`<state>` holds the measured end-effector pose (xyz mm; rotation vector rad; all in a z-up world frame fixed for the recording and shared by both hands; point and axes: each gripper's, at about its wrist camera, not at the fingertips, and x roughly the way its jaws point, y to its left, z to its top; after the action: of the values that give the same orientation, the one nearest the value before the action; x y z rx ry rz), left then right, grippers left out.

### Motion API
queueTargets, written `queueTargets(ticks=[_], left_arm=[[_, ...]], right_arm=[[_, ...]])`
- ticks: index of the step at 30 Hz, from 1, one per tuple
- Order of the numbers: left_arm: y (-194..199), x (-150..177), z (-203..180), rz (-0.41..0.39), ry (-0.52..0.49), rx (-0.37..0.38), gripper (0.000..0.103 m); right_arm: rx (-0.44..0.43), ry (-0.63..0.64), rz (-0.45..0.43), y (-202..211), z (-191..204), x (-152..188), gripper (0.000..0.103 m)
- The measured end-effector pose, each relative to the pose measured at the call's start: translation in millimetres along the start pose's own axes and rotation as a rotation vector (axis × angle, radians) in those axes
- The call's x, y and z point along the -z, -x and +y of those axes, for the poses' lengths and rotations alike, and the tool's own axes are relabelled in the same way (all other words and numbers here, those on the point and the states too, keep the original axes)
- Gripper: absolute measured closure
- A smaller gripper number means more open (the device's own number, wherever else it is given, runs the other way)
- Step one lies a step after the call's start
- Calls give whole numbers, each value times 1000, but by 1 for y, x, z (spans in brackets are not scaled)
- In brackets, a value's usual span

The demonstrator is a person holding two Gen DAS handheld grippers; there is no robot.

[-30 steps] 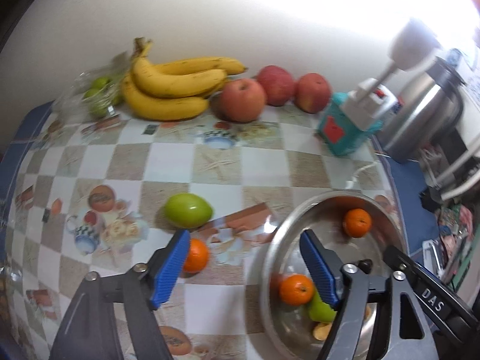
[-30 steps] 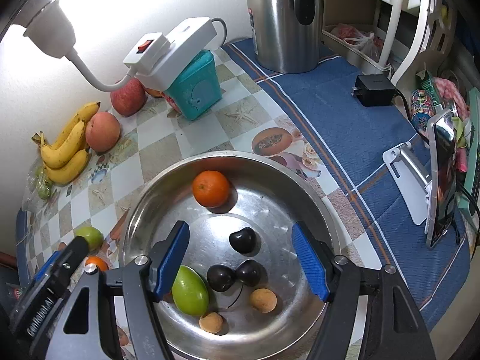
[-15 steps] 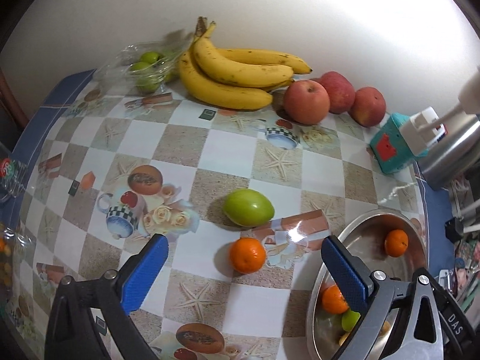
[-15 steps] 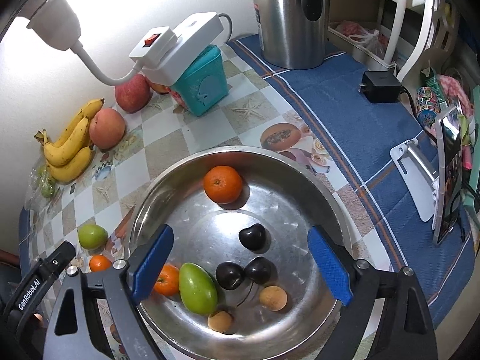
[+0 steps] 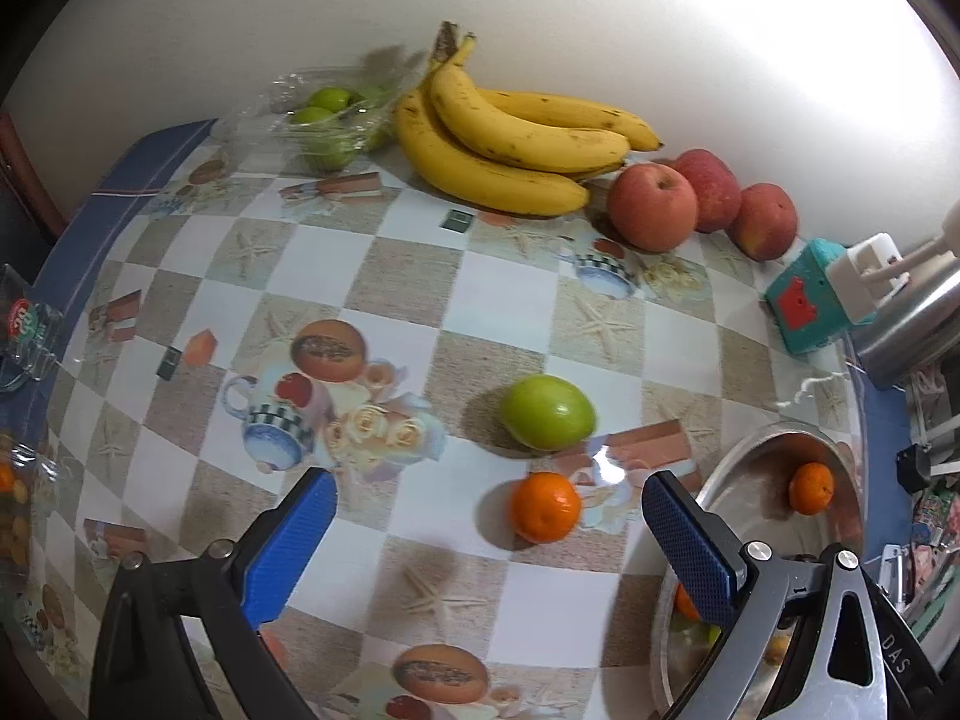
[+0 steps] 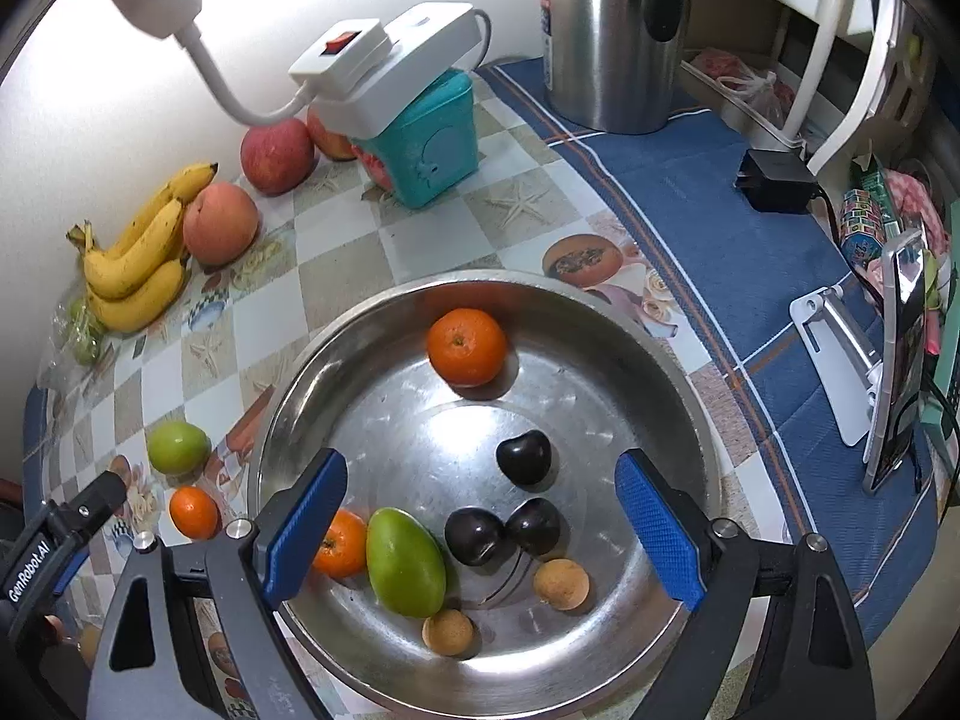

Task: Organize fruits
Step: 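Withdraw both grippers from the bowl toward the last mandarin and green mango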

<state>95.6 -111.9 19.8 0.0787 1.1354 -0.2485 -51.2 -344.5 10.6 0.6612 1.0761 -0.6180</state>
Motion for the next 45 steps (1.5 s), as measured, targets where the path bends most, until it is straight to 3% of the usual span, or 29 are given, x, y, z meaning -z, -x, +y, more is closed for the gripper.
queueTargets(ticks=[12, 20, 31, 45], left_arm=[[7, -8, 67, -42, 86, -146, 0], [10, -8, 99, -33, 142, -167, 0], [5, -5, 118, -6, 180, -155, 0], [-37, 0, 76, 96, 94, -52, 0]], right_arm=[[-16, 102, 22, -3, 44, 14, 12], [-40, 181, 26, -2, 82, 28, 12], [-84, 254, 27, -1, 123, 37, 12], [-50, 228, 59, -27, 114, 35, 12]])
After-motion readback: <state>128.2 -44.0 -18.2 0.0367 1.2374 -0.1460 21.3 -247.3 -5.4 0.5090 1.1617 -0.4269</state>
